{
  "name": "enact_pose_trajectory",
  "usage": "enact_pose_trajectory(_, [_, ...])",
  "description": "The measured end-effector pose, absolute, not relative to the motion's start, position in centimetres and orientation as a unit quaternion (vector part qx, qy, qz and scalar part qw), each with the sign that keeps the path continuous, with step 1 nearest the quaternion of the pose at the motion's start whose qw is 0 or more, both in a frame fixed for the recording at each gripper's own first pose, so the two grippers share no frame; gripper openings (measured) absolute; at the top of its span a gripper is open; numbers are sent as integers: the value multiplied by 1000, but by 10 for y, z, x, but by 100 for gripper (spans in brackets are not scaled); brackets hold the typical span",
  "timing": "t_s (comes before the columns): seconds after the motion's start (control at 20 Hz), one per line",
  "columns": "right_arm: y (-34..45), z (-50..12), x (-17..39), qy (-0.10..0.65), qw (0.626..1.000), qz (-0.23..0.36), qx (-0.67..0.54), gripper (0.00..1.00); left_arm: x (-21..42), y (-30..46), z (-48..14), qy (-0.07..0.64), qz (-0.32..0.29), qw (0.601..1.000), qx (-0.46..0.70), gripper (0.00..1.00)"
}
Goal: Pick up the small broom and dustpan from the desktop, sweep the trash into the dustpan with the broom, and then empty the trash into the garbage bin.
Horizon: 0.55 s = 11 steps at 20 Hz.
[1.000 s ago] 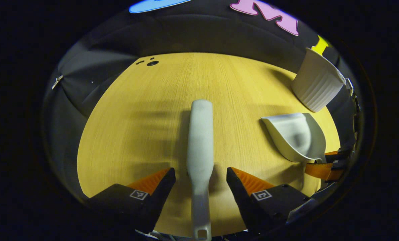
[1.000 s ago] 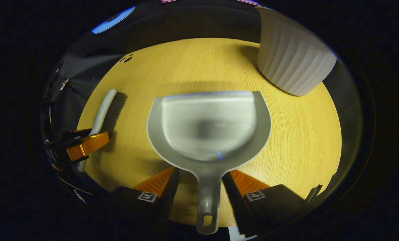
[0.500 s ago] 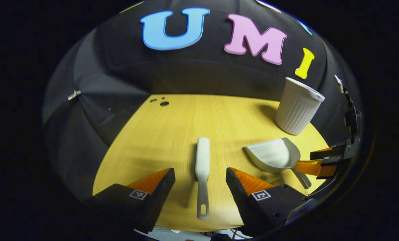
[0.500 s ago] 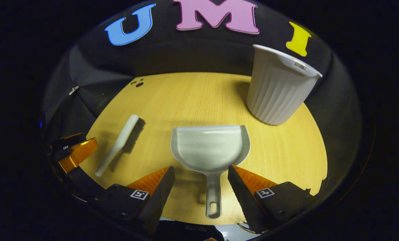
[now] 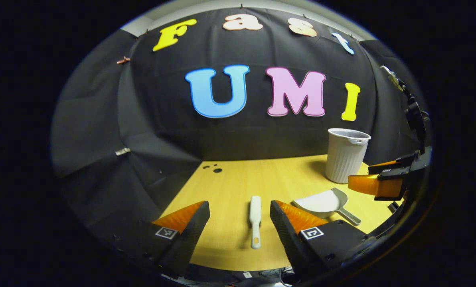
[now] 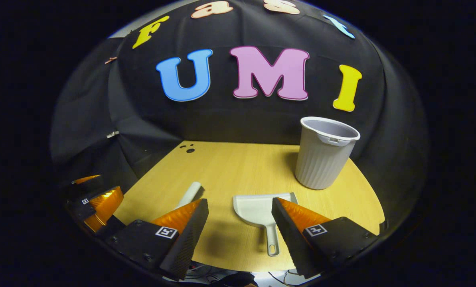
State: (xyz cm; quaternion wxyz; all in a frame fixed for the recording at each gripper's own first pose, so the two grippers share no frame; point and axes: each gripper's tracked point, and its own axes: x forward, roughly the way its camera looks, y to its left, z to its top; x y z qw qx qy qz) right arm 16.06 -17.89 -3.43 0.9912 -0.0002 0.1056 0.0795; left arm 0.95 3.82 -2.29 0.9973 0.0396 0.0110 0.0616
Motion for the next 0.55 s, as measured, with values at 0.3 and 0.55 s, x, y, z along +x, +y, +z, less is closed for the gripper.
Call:
enact_pose_trajectory(0.3, [-166, -35, 104, 68, 994, 90, -5, 99, -44, 32, -24, -14, 40, 999, 25, 96])
enact_pose_trajectory(0.55, [-159, -52, 76, 75, 993, 93, 3, 99, -56, 20, -39, 1, 11, 999, 31, 96])
